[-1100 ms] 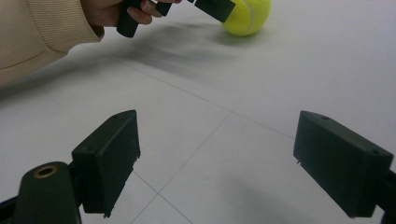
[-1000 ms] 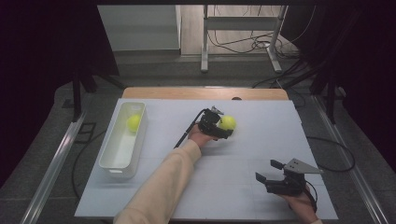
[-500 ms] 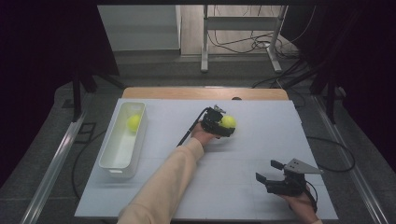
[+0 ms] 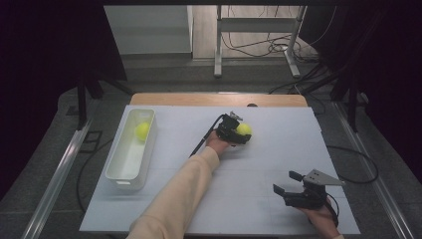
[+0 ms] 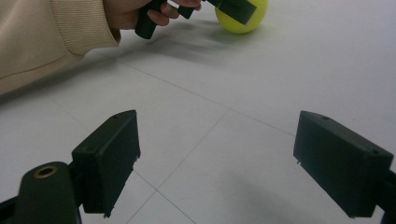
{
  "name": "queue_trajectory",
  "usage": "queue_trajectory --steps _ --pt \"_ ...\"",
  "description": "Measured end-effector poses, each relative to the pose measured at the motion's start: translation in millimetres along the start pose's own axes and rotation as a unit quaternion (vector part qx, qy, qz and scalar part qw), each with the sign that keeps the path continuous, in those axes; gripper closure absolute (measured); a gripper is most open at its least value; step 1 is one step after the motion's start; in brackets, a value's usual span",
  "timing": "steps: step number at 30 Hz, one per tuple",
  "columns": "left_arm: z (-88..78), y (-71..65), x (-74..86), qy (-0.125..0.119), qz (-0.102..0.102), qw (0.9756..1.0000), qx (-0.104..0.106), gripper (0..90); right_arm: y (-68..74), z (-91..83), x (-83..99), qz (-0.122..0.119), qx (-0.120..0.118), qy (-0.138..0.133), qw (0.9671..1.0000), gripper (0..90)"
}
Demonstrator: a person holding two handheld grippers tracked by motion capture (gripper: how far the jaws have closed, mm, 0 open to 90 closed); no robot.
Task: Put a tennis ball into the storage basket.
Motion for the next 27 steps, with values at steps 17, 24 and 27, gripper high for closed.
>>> queue_trajectory --steps 17,24,27 --pt "-12.5 -3.0 -1.0 0.007 0.003 0.9999 0.009 26.6 -0.2 0.0 -0.1 -0.001 0.001 0.0 1.0 15.1" --pt "-19.6 -8.1 -2.5 0.003 0.009 0.9999 0.013 26.6 -0.2 0.0 -0.1 0.0 0.001 0.0 1.0 15.1" --pt "-23.4 -10.2 -1.8 0.002 0.016 0.9998 0.013 26.6 -0.2 0.1 0.0 -0.001 0.002 0.001 1.0 15.1"
Point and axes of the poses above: each handheld gripper's, and its own axes: z roughly forward along the jaws, x roughly out of its underside, y roughly to its left, the point moved 8 cm from there along z, roughly forward along the jaws, and after that the axes turned 10 degrees about -x, right-handed, at the moved point
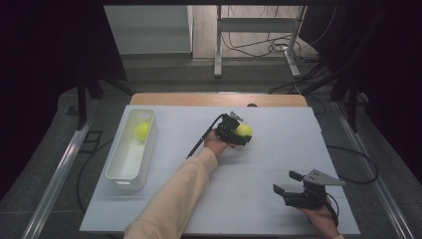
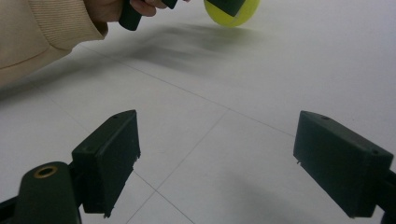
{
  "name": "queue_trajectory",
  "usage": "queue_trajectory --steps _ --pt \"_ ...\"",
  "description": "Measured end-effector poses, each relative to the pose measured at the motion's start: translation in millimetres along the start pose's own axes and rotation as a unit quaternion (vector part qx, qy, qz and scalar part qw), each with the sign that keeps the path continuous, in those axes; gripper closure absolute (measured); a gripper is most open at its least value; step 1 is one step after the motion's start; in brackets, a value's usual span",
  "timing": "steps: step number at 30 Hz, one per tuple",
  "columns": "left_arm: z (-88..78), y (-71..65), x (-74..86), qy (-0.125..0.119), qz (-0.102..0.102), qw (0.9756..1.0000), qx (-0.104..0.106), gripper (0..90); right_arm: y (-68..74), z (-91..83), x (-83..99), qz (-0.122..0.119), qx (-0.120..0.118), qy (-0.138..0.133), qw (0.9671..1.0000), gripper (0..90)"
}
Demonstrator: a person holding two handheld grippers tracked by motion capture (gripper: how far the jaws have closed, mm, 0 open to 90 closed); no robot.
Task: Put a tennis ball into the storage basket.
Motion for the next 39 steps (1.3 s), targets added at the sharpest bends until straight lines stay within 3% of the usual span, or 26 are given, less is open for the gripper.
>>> queue_trajectory --steps 8,39 --pt "-9.7 -1.2 3.6 -0.001 0.005 1.0 0.0 26.6 0.0 0.6 -0.2 -0.001 0.0 0.0 1.0 15.1" --pt "-46.2 4.3 16.9 -0.02 -0.006 0.9998 -0.004 26.5 -0.1 1.1 -0.9 -0.004 0.003 0.001 1.0 15.1"
Point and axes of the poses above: each handheld gripper's, and its own axes: z roughly forward along the jaws, x roughly out of its underside, y roughly to its left, the point moved 8 cm from there along z, roughly forward along the jaws, and after that the axes turned 10 degrees about -x, right-handed, at the moved point
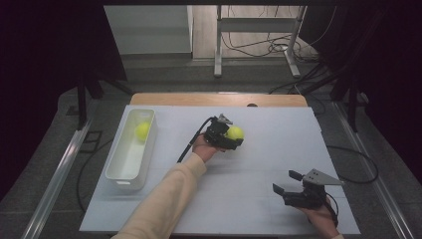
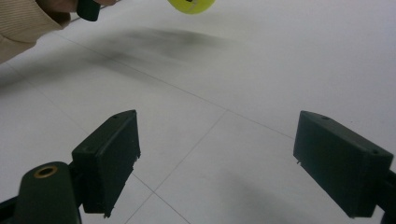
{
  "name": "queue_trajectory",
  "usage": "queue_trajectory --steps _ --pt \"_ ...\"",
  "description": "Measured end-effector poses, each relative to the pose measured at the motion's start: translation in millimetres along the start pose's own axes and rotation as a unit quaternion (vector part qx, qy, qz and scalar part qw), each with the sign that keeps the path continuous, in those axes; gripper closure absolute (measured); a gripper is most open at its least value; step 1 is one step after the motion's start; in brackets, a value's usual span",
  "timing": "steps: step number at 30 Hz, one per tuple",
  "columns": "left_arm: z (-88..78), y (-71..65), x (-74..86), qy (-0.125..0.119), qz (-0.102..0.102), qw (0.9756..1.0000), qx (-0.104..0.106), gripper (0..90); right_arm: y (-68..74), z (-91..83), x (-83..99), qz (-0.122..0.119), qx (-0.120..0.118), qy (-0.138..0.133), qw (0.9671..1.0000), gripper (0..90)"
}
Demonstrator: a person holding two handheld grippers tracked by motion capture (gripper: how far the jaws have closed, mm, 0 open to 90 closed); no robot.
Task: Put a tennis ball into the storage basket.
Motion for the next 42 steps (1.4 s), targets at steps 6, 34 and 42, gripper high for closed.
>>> queue_trajectory --steps 6,34,42 --pt "-6.2 -1.0 1.0 -0.003 0.002 1.0 0.0 26.6 -0.1 0.0 -0.2 0.001 0.001 0.0 1.0 15.1" --pt "-36.8 -6.9 9.2 -0.025 0.009 0.9996 0.009 26.5 0.3 0.5 0.1 -0.001 0.001 0.002 1.0 15.1" --pt "-45.2 -4.9 13.6 -0.029 0.006 0.9995 0.009 26.5 0.3 1.0 0.3 -0.003 0.001 0.003 1.0 15.2"
Point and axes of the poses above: each handheld gripper's, and its own axes: z roughly forward along the jaws, x roughly out of its underside, y roughly to its left, the point moved 8 cm from there along z, roughly forward along the jaws, and after that the axes turned 10 degrees about -x, right-handed, at the moved point
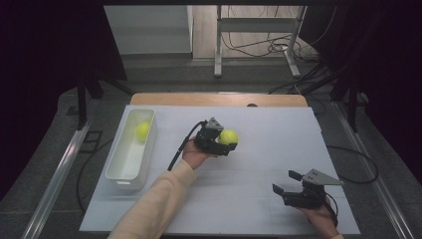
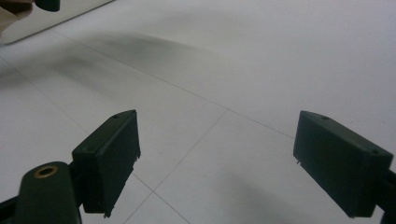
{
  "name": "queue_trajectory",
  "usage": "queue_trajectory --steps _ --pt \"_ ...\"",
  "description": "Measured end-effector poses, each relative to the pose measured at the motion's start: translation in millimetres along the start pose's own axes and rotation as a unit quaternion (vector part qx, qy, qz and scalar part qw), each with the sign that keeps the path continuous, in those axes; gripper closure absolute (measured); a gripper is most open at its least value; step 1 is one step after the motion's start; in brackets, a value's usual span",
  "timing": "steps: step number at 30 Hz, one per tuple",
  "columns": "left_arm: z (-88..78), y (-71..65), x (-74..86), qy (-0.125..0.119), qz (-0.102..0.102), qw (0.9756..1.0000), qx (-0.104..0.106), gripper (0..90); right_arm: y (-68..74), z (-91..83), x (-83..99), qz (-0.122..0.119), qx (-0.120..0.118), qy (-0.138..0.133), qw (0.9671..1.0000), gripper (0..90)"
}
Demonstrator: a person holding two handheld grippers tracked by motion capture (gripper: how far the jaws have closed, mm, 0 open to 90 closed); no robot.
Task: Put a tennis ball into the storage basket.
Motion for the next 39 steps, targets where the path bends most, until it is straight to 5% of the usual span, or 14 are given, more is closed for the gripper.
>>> queue_trajectory --steps 39 --pt "-49.3 13.4 5.5 -0.036 -0.02 0.9991 -0.004 26.4 -0.3 -0.1 0.1 -0.001 0.003 0.002 1.0 15.2"
Point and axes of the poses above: each handheld gripper's, and its own axes: z roughly forward along the jaws, x roughly out of its underside, y roughly to its left, the point moved 8 cm from there along z, roughly forward along the jaws, and after that the axes turned 10 degrees about -x, right-handed, at the moved point
